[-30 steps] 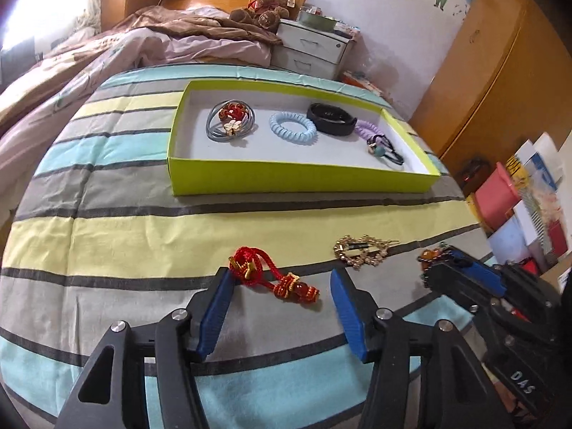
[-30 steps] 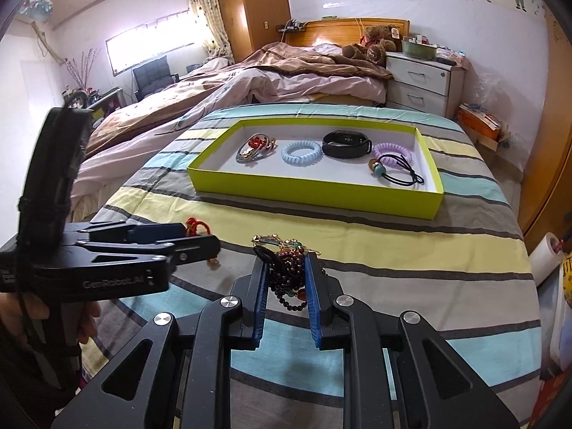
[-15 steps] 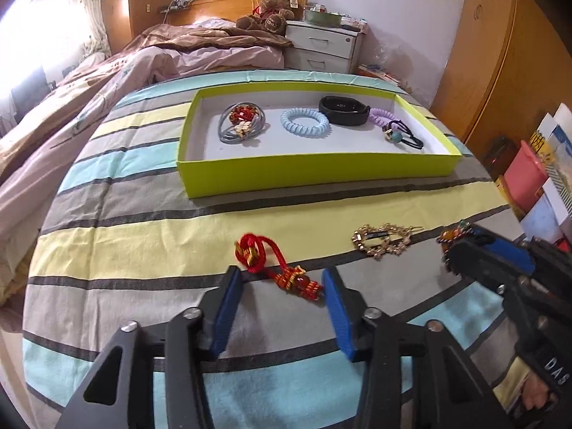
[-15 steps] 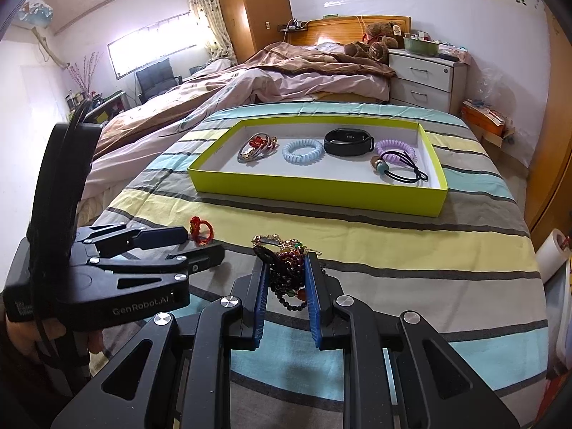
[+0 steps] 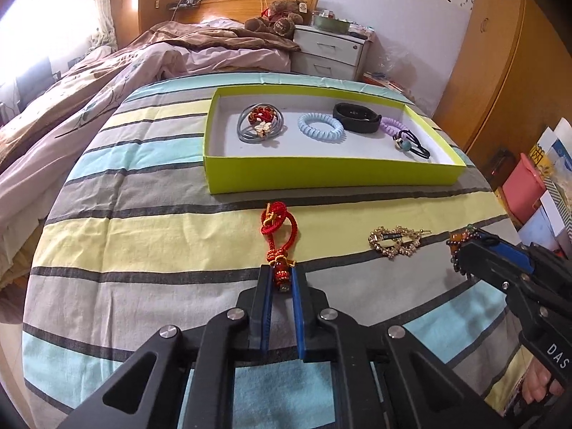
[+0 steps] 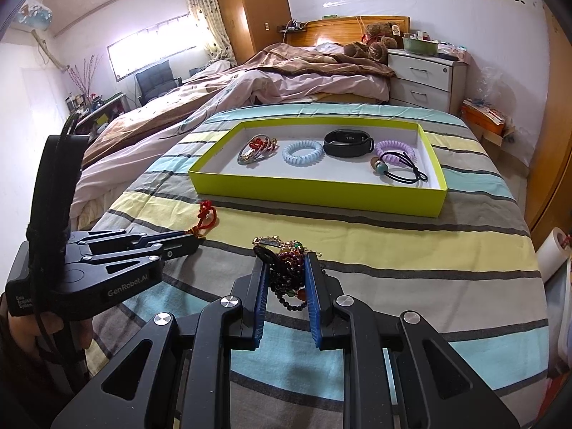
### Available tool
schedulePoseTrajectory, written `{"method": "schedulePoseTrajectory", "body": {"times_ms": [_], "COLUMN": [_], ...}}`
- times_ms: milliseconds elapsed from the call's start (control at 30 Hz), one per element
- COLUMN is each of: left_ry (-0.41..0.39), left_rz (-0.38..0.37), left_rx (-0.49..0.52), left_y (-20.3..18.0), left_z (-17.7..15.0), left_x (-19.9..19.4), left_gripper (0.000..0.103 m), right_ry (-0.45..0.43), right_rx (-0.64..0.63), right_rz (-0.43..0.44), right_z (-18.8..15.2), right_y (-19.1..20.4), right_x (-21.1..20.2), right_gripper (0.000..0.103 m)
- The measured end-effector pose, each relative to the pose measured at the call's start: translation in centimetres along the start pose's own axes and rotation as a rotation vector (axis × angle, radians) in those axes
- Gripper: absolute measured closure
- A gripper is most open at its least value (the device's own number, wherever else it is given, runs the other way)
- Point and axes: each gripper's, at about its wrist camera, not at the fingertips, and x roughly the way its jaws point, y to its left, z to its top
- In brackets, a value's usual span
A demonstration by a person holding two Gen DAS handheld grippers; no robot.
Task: Organize jewelry
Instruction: 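Carry both held items into the green box and lower them onto its floor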
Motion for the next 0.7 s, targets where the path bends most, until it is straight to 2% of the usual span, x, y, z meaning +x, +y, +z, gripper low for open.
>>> {"method": "schedulePoseTrajectory", "body": {"times_ms": [700], "left_ry": [-0.087], "left_rz": [-0.02], "left_rx": [0.023], "left_y": [-0.5], "left_z": [0.6], "left_x": [-3.2], "left_gripper": [0.094], "right_ry": [-0.021], "right_rx": [0.003], "right_rz": [-0.016], "right_z": [0.3], "right_y": [0.3], "right_x": [-0.6], "right_gripper": [0.083]}}
